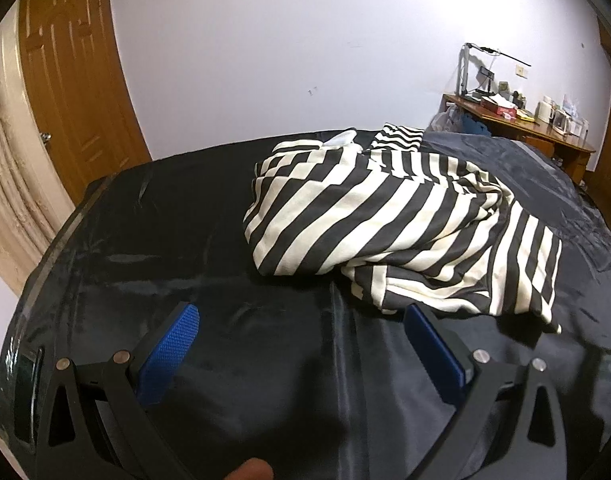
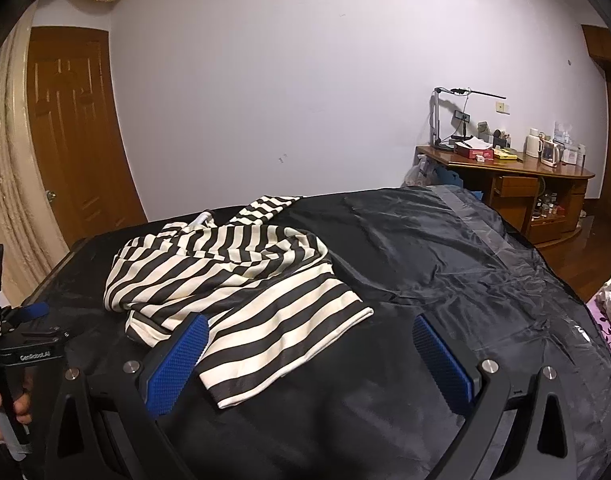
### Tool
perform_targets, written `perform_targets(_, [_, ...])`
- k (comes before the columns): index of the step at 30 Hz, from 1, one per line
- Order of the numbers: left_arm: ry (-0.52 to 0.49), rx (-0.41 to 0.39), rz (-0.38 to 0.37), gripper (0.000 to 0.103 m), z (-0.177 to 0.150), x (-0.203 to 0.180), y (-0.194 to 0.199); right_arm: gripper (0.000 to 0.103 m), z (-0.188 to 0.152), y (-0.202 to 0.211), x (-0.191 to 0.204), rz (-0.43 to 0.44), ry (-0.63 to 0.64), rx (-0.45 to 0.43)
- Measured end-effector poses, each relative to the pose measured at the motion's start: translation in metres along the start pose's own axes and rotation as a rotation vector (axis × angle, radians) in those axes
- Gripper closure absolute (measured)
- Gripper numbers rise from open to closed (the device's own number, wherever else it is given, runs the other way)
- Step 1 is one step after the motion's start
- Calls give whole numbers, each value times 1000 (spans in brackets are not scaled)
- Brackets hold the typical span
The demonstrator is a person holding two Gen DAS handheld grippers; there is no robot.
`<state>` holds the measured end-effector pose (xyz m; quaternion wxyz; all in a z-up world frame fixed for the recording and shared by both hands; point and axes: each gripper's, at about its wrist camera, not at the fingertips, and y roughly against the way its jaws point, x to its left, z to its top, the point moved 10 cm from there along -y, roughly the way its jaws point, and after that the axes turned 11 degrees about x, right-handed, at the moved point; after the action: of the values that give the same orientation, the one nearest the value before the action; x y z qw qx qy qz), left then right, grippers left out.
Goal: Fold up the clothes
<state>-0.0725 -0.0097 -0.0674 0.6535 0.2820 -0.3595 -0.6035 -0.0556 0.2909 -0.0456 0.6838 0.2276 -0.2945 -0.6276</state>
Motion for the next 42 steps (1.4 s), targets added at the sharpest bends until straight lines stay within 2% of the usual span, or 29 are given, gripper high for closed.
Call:
perform_targets(9, [52, 2, -23, 0, -5, 10, 6, 0, -1, 4, 9, 7, 26, -33])
perform_targets(12, [53, 17, -2, 0, -2, 7, -8, 0, 2, 7, 16, 1, 39, -39])
perform_targets(15, [58, 8, 0, 0, 0, 6, -13, 0, 5, 16, 20, -28, 52, -91])
perform_targets(19, [68, 6, -11, 0, 2, 8, -17, 0, 15, 40, 25, -68, 77, -210])
perform_targets(21, [75, 4, -11, 0, 4, 10, -20, 0, 20, 46, 30, -72, 96, -229])
perform_targets(26, [103, 16, -20, 0, 3, 17, -30, 0, 18, 29, 41, -68, 130, -161])
perform_targets(31, [128, 26, -28, 0, 2, 23, -39, 0, 3, 8, 51, -49, 161, -77])
perform_targets(42, [144, 50, -37, 0, -3, 26, -48, 0, -9, -11, 60, -23, 171, -7])
